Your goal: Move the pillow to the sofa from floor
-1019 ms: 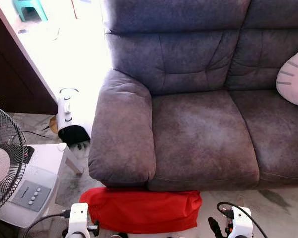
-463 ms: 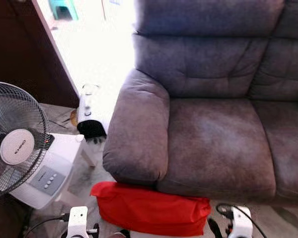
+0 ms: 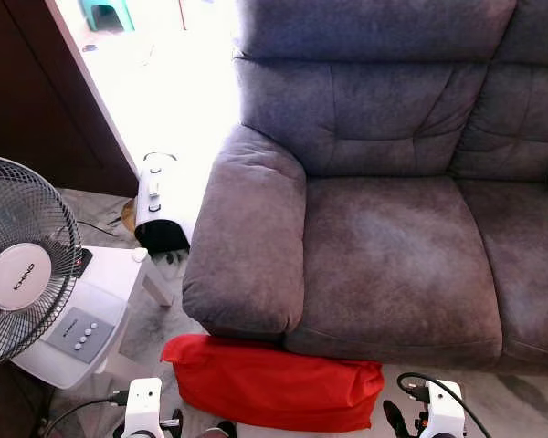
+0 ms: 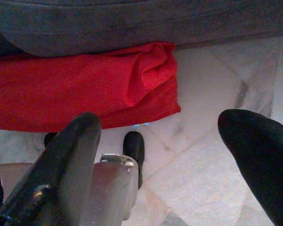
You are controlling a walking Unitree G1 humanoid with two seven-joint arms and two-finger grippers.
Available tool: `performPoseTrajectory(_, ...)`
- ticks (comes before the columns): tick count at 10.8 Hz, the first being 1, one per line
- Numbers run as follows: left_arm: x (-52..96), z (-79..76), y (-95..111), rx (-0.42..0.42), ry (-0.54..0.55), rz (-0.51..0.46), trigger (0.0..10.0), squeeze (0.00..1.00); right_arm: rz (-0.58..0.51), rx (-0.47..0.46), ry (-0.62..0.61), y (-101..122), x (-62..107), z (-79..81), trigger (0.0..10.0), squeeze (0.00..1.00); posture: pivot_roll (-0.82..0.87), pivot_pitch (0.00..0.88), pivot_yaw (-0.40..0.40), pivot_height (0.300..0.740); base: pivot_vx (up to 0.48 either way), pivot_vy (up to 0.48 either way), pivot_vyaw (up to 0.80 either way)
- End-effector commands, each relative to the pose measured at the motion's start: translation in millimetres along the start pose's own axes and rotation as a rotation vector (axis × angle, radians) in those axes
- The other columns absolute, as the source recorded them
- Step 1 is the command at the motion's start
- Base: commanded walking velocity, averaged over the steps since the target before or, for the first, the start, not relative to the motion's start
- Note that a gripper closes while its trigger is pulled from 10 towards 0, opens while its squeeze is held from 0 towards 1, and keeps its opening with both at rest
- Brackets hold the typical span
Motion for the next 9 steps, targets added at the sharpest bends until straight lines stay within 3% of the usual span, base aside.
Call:
performPoseTrajectory(1,2.2,0.3,-11.4,-0.001,0.001,0.041,10.0,0.00,0.031,0.016,-0.021,-8.4,2.4,-5.2,10.0,0.00,0.07,0.185,-0.005,0.740,0.000,0.000,0.00)
performPoseTrajectory(9,1.9,3.4,-8.3,0.008,0.018,0.022,10.0,0.00,0.039,0.028,-0.021,-9.2,2.5,-5.7,10.0,0.00,0.07,0.182,-0.006,0.740,0.000,0.000,0.00)
Point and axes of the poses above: a point about 5 cm out from each wrist's last joint towards the gripper, its own x axis pointing back from the gripper into the wrist, its own y axis along the axis of the wrist's last joint, z = x × y, the point moved 3 cm from there along -x, pointing out of the wrist towards the gripper, and after that the axes turned 12 degrees about -x, right-handed, at the moved point
